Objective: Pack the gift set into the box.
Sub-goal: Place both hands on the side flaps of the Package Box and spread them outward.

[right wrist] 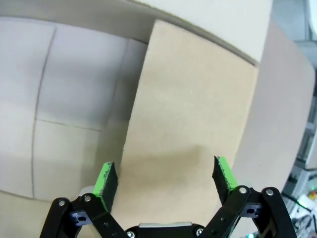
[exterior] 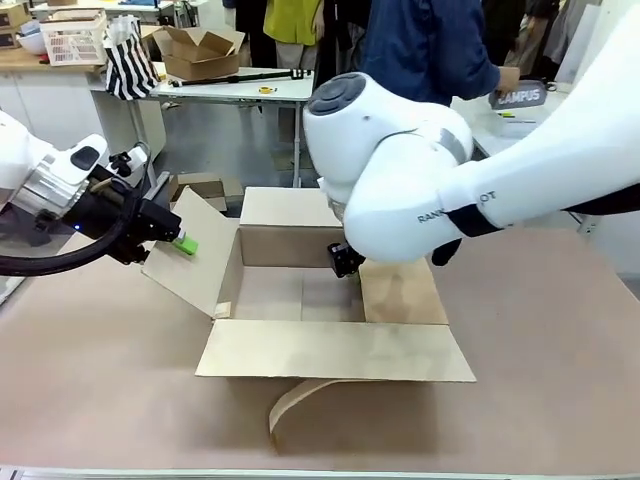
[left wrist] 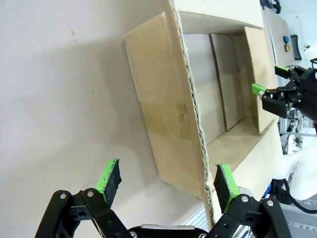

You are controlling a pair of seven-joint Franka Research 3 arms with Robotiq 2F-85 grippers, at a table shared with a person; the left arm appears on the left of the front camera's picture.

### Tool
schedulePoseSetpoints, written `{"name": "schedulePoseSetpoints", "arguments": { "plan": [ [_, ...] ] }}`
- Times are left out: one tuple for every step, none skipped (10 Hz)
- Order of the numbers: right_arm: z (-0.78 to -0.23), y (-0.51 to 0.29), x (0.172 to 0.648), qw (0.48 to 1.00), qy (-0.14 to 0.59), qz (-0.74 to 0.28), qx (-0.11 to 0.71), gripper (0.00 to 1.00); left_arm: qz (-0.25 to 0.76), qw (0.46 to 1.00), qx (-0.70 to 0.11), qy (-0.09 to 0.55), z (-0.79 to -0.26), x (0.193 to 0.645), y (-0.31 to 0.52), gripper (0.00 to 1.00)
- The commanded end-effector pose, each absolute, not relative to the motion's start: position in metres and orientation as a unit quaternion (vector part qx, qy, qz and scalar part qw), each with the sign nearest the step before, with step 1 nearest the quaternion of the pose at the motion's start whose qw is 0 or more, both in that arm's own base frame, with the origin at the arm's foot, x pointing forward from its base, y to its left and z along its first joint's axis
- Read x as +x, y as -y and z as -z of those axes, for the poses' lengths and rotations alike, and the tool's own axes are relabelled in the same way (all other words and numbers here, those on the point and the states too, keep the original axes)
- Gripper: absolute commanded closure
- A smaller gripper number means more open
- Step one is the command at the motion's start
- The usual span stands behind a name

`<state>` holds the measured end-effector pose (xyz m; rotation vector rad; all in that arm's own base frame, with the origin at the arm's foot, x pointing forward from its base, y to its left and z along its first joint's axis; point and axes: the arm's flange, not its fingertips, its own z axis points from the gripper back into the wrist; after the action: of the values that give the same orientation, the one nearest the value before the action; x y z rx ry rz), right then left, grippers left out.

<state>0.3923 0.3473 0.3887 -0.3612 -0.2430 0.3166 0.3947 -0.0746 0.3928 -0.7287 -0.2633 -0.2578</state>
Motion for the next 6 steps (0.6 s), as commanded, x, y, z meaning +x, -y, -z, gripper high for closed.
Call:
{"name": "schedulePoseSetpoints", "arguments": {
  "plan": [
    [-0.386,-0.370,0.401,0.961,0.111,-0.104,-0.229,0.00,0.132,0.915,-0.358,0.130,-0.393,0.393,0.073,0.00],
    [-0.381,-0.372,0.402,0.962,0.116,-0.091,-0.229,0.00,0.132,0.915,-0.358,0.130,-0.393,0.393,0.073,0.00],
    [-0.375,-0.373,0.403,0.963,0.117,-0.083,-0.226,0.00,0.132,0.915,-0.358,0.130,-0.393,0.393,0.073,0.00],
    [-0.370,-0.374,0.403,0.963,0.120,-0.076,-0.229,0.00,0.132,0.915,-0.358,0.130,-0.393,0.393,0.073,0.00],
    [-0.365,-0.372,0.404,0.962,0.121,-0.069,-0.233,0.00,0.132,0.915,-0.358,0.130,-0.393,0.393,0.073,0.00],
    [-0.359,-0.368,0.403,0.961,0.120,-0.060,-0.241,0.00,0.132,0.915,-0.358,0.130,-0.393,0.393,0.073,0.00]
  ]
}}
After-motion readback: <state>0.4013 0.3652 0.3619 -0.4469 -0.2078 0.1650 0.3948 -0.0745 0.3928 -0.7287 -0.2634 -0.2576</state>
